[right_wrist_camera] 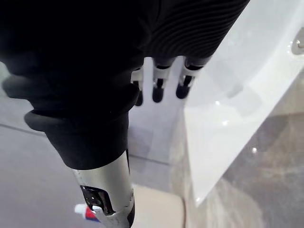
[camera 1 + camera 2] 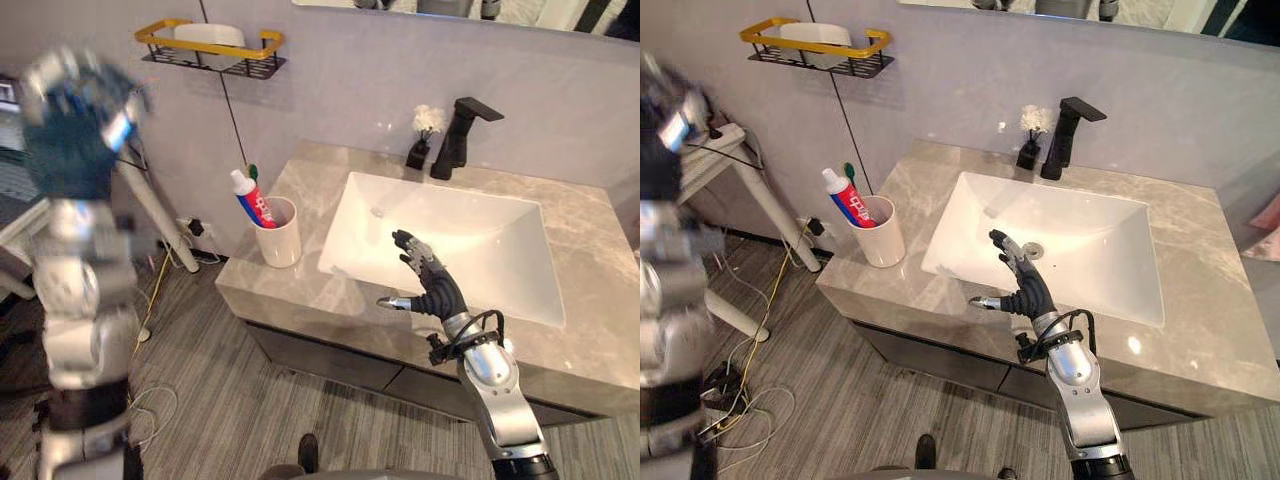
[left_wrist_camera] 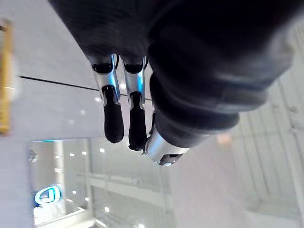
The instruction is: Organize washtable
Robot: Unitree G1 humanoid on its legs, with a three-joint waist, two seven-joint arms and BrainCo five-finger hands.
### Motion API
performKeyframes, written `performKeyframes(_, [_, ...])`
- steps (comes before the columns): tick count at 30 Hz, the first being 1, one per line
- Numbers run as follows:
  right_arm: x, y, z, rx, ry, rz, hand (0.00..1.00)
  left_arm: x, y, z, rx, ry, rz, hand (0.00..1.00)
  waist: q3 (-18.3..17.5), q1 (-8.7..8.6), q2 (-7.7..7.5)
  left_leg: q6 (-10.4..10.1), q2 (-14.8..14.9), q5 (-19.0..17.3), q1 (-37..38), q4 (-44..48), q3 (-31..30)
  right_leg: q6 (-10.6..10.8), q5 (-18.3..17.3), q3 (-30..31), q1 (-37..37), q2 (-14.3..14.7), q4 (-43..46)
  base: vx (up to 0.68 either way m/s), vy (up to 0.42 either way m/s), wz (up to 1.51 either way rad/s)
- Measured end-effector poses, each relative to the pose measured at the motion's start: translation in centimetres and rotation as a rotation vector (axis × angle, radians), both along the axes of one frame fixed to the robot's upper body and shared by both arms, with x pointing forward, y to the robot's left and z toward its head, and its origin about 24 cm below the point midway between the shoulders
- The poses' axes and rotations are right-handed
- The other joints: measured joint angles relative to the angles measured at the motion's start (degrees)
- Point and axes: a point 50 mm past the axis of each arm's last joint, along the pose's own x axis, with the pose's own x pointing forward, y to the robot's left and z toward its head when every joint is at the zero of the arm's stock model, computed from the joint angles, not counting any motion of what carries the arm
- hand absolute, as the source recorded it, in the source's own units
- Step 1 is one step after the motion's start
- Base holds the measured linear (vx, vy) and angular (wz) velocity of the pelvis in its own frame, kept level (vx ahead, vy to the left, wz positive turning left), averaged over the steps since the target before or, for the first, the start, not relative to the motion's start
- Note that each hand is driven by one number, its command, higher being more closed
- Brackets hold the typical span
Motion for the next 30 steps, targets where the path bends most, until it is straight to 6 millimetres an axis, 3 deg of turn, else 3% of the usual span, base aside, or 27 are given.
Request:
performKeyframes(1, [-0.2, -0.2, -0.2, -0.001, 0.012, -0.003, 0.0, -0.6, -0.1, -2.3, -0.034, 0.09, -0.005, 1.0, -0.02, 0.7, -0.03, 0.0, 0.02, 0.0, 0.0, -0.01, 0.03, -0.01, -0.01, 0.03, -0.01, 0.01, 0.0, 0.01, -0.002, 0.03])
performKeyframes(4, [-0.7, -0.4, -0.9, 0.017, 0.043, -0.019, 0.0, -2.2, -0.1, -6.3, -0.107, 0.255, 0.004, 1.0, -0.18, 0.94, -0.11, -0.06, 0.0, -0.05, -0.16, -0.19, -0.28, -0.38, -0.44, -0.5, -0.02, -0.02, 0.05, -0.01, 0.005, 0.08])
performKeyframes(7, [-1.2, -0.4, -1.5, 0.03, 0.067, -0.022, 0.0, -3.2, -0.9, -8.6, -0.161, 0.353, -0.021, 1.0, -0.23, 0.97, -0.18, -0.33, -0.07, -0.25, -0.61, -0.33, -0.63, -0.31, -0.61, -1.11, -0.18, -0.04, 0.06, -0.02, 0.018, 0.11])
performKeyframes(16, [-1.3, -0.2, -1.5, 0.028, 0.069, -0.006, 0.0, -4.0, -1.4, -10.3, -0.142, 0.438, -0.036, 1.0, -0.38, 0.94, -0.42, -0.32, -0.06, -0.25, -0.93, -0.29, -0.53, -0.27, -0.5, -1.13, -0.45, -0.03, 0.0, 0.02, 0.004, 0.0])
performKeyframes(25, [-1.3, -0.3, -1.4, 0.025, 0.068, -0.005, 0.0, -2.9, -3.3, -12.7, -0.115, 0.549, -0.128, 1.0, -0.26, 0.73, -0.71, 0.01, 0.4, -0.15, -0.92, -0.05, 1.08, 0.05, -0.24, 0.42, -1.15, 0.25, 0.06, 0.03, -0.003, -0.09])
performKeyframes(30, [-1.2, -0.3, -1.4, 0.024, 0.067, -0.004, 0.0, -1.8, -4.5, -12.5, -0.087, 0.537, -0.18, 1.0, 0.18, 0.8, -1.4, -0.28, 0.63, -0.42, -0.86, -0.05, 1.88, 0.04, -0.22, 1.29, -1.61, 0.35, 0.12, 0.01, 0.005, -0.1])
